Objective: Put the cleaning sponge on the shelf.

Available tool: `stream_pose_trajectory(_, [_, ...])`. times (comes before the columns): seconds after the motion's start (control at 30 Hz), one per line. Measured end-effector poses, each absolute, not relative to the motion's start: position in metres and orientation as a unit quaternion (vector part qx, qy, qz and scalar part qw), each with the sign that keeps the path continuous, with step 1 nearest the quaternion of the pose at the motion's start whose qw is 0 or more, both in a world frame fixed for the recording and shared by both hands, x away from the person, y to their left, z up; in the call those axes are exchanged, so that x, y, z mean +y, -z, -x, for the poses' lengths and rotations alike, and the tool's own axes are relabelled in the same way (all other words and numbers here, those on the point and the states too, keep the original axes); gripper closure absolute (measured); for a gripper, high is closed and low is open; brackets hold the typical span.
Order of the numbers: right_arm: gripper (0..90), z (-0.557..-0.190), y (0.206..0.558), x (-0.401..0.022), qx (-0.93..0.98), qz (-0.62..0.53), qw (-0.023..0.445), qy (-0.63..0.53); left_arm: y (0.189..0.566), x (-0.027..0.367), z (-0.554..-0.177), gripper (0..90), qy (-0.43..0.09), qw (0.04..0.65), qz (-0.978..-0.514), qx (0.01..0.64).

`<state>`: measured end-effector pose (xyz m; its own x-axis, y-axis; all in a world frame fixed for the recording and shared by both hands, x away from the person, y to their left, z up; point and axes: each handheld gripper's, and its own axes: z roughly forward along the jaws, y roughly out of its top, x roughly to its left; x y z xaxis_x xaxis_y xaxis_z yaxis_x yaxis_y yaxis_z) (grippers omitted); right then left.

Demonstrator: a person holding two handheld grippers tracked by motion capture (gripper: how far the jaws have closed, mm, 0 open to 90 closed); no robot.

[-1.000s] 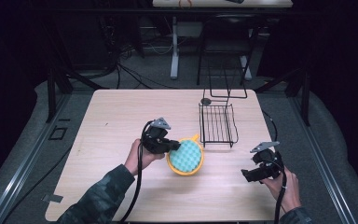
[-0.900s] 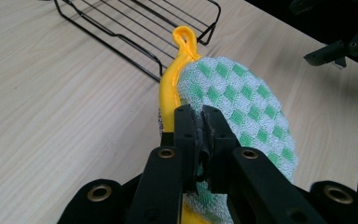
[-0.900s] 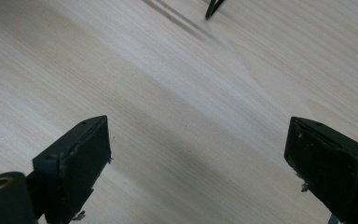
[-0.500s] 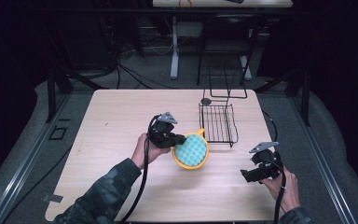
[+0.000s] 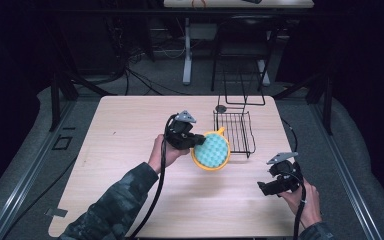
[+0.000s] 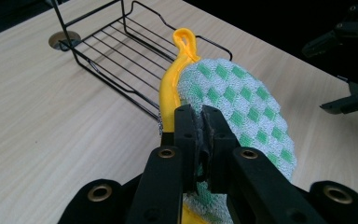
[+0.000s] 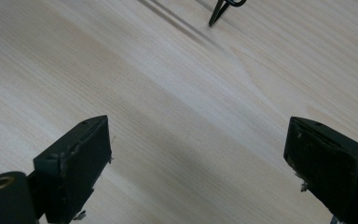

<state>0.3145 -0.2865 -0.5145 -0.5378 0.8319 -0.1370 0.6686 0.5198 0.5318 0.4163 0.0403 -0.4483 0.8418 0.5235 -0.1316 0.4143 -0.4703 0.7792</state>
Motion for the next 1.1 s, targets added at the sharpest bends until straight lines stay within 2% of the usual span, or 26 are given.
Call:
stream_pose_trajectory(0.8, [7.7, -0.313, 0.512, -0.287, 0.848, -0.441, 0.197, -0.217, 0.46, 0.019, -0.451, 86.2, -0.066, 0.478, -0.814, 0.323])
stream_pose_trajectory(1.1, [7.8, -0.313, 0.511, -0.287, 0.848, -0.441, 0.197, -0.218, 0.461, 0.006, -0.459, 86.3, -0.088, 0.485, -0.804, 0.332])
